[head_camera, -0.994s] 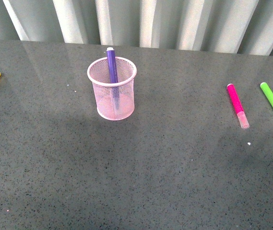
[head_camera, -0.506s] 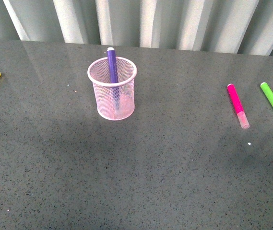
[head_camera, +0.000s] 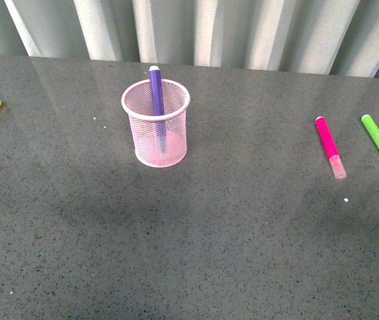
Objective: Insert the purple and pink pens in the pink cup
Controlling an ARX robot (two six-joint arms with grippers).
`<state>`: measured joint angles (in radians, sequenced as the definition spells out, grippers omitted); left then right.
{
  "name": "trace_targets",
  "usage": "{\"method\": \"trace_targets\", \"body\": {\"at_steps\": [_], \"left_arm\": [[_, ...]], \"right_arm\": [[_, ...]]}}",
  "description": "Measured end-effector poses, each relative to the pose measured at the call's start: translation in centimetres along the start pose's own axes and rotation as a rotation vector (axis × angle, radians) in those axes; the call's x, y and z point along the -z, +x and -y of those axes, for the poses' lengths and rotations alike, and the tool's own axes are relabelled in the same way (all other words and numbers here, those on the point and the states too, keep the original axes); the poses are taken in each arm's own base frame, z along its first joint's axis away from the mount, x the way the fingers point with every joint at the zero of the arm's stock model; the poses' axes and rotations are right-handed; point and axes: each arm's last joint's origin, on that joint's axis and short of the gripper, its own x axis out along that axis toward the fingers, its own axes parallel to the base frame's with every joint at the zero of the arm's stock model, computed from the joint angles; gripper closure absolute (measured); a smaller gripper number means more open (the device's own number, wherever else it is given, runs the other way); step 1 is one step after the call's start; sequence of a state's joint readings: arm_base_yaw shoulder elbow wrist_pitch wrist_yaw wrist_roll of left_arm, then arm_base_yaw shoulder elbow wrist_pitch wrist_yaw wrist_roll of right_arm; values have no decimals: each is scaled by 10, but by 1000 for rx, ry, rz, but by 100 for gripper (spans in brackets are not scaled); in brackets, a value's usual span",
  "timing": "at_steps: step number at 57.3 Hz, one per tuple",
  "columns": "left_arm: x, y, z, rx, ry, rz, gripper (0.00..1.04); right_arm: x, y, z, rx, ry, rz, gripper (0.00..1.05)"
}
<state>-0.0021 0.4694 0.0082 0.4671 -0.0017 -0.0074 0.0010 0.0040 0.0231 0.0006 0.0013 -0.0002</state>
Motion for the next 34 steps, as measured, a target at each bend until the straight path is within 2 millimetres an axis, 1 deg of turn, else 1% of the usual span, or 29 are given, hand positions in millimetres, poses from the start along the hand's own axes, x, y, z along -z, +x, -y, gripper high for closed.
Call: {"method": "trace_targets", "body": {"at_steps": [12,34], "left_arm": [[-1,-9,0,0,0,5,101],[-1,-17,0,0,0,6,101]], "right_arm": [[0,0,0,0,0,0,7],[0,0,0,0,0,0,7]]}}
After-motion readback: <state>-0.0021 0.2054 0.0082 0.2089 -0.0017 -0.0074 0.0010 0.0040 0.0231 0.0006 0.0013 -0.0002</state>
